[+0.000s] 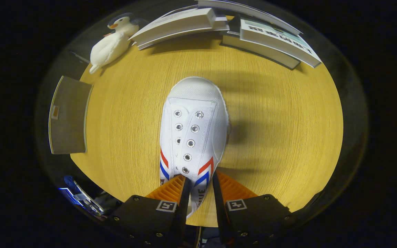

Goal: Open the storage box then place both shoes into the box .Put the left shoe in first, then the right shoe, with the right side of both shoes facing outward in a uniform manner.

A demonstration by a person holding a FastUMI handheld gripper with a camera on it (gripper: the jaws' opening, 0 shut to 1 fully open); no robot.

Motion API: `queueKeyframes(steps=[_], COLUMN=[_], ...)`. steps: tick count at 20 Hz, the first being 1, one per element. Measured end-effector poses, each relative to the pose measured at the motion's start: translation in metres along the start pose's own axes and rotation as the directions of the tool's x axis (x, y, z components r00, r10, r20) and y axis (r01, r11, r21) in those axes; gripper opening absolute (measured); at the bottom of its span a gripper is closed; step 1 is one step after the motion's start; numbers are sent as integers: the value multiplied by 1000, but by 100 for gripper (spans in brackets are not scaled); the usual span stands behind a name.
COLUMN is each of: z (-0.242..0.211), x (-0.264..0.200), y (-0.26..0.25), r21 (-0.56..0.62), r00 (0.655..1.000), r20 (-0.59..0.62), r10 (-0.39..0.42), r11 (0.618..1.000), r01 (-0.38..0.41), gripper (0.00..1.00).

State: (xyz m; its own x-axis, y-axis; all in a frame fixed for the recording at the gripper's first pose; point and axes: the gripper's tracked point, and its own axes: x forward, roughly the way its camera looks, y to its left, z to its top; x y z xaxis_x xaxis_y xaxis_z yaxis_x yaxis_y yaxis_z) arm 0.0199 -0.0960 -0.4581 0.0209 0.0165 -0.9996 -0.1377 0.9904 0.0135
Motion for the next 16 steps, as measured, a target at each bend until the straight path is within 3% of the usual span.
queueKeyframes(steps=[2,5,11,16], z=[-1,-1,1,11], x=[-7,0,-23,-55], y=[0,-1,21,37], r21=[29,36,148,107], r00=[1000,1000,992,986], r20=[18,9,-3,20], r10=[-19,-18,125,163], r11=[999,999,981,981], r01=[19,17,-124,-165], gripper=[4,4,4,4])
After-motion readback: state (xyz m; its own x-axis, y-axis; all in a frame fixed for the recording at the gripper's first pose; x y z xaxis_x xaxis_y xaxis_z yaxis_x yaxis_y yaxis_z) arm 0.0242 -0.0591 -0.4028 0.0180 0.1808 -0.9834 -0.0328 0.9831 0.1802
